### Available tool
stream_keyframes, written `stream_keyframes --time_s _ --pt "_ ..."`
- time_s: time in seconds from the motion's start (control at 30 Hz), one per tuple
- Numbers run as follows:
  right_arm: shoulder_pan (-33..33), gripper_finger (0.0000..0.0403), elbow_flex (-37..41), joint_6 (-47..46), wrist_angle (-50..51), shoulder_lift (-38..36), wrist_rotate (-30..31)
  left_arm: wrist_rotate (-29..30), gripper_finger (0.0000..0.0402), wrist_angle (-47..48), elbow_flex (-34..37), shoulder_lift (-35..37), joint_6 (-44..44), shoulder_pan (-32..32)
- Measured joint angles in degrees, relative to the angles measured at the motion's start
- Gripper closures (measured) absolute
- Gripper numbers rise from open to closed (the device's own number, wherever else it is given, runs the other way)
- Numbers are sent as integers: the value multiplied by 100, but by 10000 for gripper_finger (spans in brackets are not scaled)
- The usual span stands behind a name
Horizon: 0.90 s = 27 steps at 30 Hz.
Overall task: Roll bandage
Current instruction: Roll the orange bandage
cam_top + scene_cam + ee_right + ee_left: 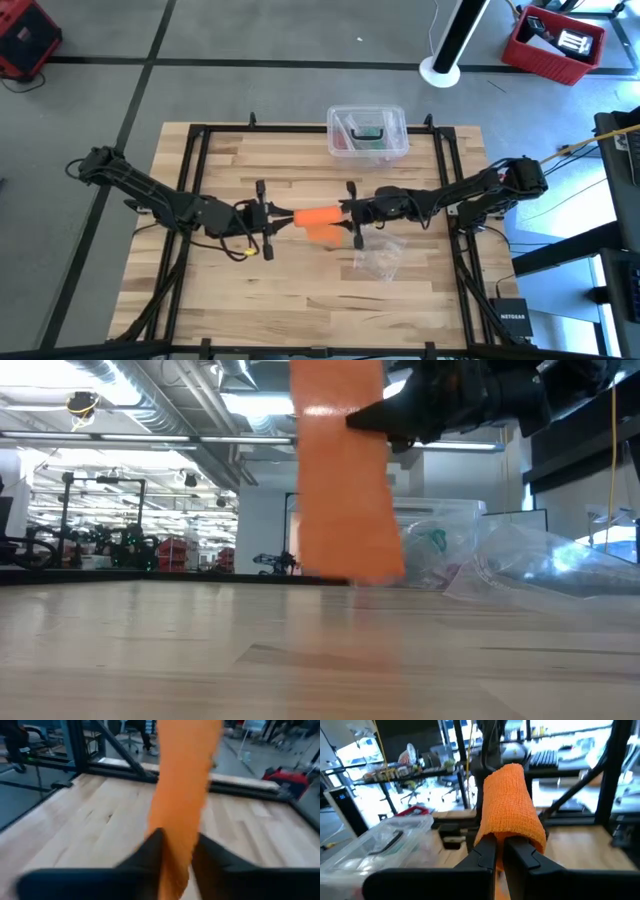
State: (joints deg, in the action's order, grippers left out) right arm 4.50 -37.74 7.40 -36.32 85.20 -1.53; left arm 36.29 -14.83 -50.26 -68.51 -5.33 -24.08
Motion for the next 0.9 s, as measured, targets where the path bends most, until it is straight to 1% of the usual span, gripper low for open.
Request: stream_keyframes --time_s 0.03,0.07,0.2,0.33,0.43,0.57,0.7,0.8,0.9 --pt "-3 367 -8 149 53 -49 4 -11 392 -133 0 0 -2 -28" --pt "-3 385 -10 292 184 -89 22 -12 392 -279 0 0 -31 -63" --pt "75 381 -8 171 406 -95 -34 -22 392 -685 0 52 -350 -180" --pt "450 397 -8 187 410 -95 -101 593 393 -1023 0 68 -1068 -147" --pt "772 390 -22 159 381 -115 -100 1061 397 -1115 0 68 -1518 -17" --pt "1142 396 -274 47 421 -166 -124 1294 397 -1069 0 49 -1764 211" --pt "1421 395 -776 54 1078 -264 -157 1461 398 -696 0 -29 -1806 392" --pt "1564 395 -1306 81 1849 -389 -156 1504 398 -286 0 -74 -1771 440" --pt "1700 399 -1841 325 2640 -525 -147 1519 398 34 1 -90 -1596 418"
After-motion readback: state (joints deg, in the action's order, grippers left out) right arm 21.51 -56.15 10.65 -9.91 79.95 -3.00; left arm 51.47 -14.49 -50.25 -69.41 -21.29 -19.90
